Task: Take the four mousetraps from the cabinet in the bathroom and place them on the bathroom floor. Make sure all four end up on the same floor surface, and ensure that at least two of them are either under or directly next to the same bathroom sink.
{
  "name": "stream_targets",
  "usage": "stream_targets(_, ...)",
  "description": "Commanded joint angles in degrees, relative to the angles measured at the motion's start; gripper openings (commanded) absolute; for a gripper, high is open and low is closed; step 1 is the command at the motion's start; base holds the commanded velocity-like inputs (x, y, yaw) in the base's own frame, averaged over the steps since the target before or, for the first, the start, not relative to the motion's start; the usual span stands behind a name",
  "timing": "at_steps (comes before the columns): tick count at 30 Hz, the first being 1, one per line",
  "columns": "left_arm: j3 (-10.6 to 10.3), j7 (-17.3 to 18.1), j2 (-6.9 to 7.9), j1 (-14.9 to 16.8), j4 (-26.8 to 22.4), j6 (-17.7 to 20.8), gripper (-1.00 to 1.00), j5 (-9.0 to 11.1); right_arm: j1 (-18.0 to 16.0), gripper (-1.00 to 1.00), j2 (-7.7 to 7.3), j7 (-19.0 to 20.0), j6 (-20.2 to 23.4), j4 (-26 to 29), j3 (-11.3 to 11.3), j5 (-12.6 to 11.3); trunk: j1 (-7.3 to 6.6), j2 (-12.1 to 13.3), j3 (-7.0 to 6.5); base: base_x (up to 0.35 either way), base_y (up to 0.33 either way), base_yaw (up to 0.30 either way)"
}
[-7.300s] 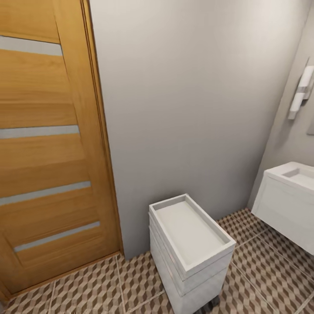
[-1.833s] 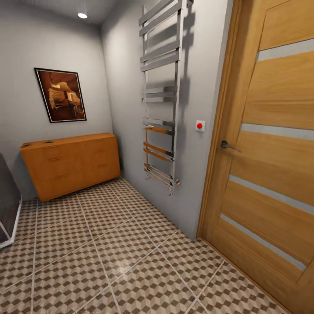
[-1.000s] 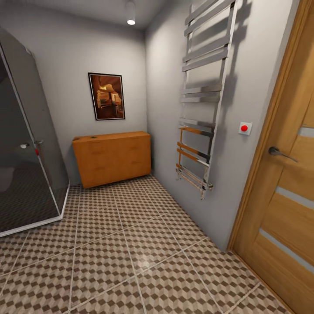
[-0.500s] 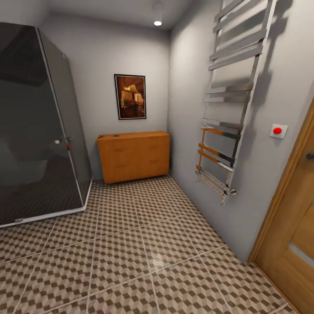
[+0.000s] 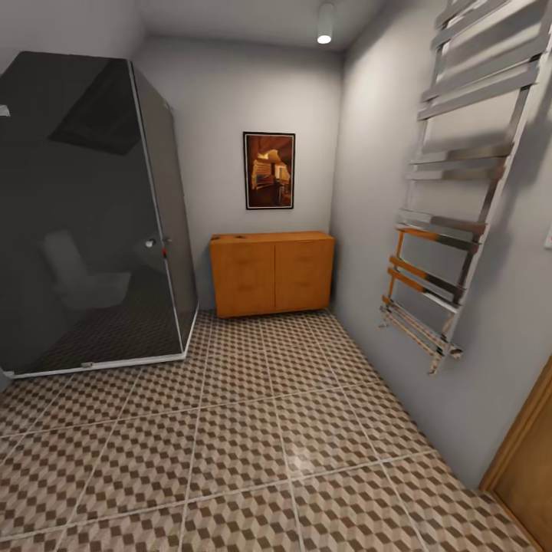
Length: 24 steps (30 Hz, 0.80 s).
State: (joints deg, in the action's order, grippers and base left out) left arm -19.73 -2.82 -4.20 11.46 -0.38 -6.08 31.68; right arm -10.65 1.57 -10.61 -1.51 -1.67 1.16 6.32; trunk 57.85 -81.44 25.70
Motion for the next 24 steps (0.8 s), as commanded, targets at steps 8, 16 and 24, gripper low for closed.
stream_targets(8,-0.5,-0.2,-0.02,0.0,0.0,-0.1,1.00,0.4,-0.1,1.00,-0.03,-0.3,-0.2,-0.2,0.1,0.5,0.00,0.0,0.06,0.000,0.000,0.300)
stream_targets(16,-0.5,-0.2,-0.02,0.1,0.0,-0.1,1.00,0.4,-0.1,1.00,0.00,-0.3,-0.2,-0.2,0.1,0.5,0.00,0.0,0.06,0.001,0.000,0.300)
stream_targets(24,-0.5,-0.2,0.03,0.0,0.0,0.0,1.00,0.4,-0.1,1.00,-0.06,0.0,-0.2,-0.2,0.1,0.5,0.00,0.0,0.06,0.138,0.000,0.164)
